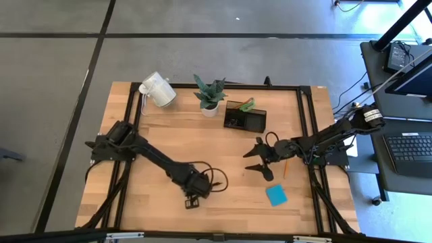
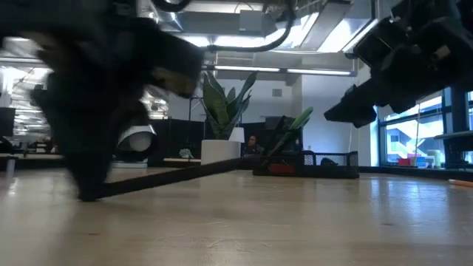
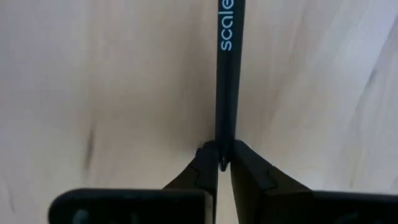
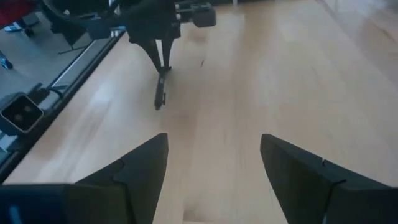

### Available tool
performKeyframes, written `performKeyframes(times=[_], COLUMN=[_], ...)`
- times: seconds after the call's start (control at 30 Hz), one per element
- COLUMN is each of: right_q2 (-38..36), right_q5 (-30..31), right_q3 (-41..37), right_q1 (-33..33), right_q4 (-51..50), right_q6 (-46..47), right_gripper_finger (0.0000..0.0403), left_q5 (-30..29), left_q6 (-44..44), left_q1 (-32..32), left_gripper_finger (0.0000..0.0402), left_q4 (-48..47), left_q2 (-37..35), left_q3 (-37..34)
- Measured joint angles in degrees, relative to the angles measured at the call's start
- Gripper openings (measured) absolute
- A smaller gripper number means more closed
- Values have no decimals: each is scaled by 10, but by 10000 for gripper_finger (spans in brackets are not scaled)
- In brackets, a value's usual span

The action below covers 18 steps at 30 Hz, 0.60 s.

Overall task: Pick and place office supplies into organizer
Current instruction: Put the black pen into the desk organizer

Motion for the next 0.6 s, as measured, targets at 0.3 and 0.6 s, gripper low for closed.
performKeyframes(times=[0.3, 0.6], right_q2=[0, 0], right_q5=[-1, -2], right_q3=[-3, -3], right_q1=[18, 19], right_q4=[32, -14], right_q6=[-92, -80], right_gripper_finger=[259, 259], left_q5=[-73, -104], left_q6=[72, 116], left_q1=[31, 59], left_gripper_finger=[16, 15], left_q4=[124, 215], left_q2=[6, 10], left_q3=[-3, -4])
